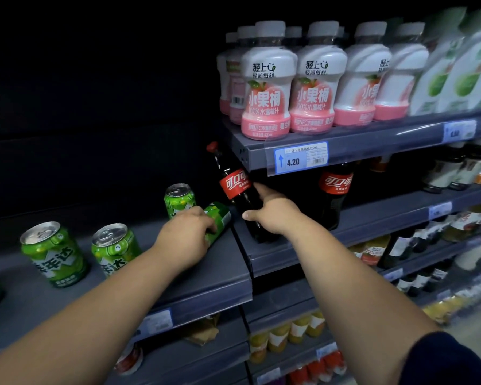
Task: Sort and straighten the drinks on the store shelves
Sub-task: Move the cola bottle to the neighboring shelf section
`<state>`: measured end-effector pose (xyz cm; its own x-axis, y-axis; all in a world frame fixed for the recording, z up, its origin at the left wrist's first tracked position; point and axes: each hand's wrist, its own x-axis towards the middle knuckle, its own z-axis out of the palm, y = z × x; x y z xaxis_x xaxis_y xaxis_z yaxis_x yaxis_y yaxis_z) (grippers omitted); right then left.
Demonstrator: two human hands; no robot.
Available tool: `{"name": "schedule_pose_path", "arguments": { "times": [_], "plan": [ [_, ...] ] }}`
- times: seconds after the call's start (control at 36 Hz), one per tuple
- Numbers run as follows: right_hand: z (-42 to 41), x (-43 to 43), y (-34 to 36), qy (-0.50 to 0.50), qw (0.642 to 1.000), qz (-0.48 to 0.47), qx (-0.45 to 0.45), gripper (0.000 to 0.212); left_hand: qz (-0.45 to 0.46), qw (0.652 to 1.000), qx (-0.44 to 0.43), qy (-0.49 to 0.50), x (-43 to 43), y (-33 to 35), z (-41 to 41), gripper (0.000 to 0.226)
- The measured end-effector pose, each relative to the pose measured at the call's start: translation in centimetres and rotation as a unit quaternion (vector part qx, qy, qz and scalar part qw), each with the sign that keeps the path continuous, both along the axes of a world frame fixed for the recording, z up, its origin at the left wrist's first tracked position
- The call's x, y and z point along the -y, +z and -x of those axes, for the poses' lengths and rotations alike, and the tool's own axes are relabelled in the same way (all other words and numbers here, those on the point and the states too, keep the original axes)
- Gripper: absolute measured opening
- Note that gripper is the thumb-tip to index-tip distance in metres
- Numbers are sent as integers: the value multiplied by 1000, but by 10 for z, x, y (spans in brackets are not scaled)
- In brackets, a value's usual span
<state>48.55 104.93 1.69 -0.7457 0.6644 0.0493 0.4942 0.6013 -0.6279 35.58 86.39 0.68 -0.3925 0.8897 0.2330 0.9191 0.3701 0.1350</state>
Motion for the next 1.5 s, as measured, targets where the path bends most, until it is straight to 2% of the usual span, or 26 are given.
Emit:
{"name": "schedule_pose_path", "arguments": {
  "times": [0.14,0.19,0.39,0.64,0.72,0.89,1.03,1.17,1.25,1.33,1.39,1.5],
  "plan": [
    [-11,14,0,32,994,-97,26,85,-3,1000,4,-3,1,-1,2,33],
    [-14,18,-5,29,994,-103,8,86,-2,1000,4,-4,0,-1,2,33],
    [-36,23,-21,11,993,-6,-121,90,-6,1000,7,-2,1,-2,3,31],
    [-63,24,-28,-2,988,0,-154,71,-7,1000,7,3,1,0,0,28],
    [-67,25,-33,-13,983,2,-185,74,-7,1000,6,6,1,0,-1,29],
    [-68,27,-43,-35,964,57,-258,89,7,1000,-4,19,0,2,-3,30],
    [-63,32,-54,-96,929,115,-338,78,20,999,-17,31,-3,3,-6,31],
    [-59,31,-55,-146,906,157,-364,76,22,999,-24,31,-3,3,-7,30],
    [-58,30,-59,-153,904,199,-346,68,21,999,-25,29,-3,3,-6,29],
    [-57,30,-59,-155,898,235,-339,73,22,999,-26,29,-3,2,-7,29],
    [-56,29,-58,-153,902,234,-329,75,20,999,-25,29,-3,2,-7,29],
    [-52,30,-53,-148,916,196,-316,65,25,999,-20,31,-3,2,-6,30]
  ]
}}
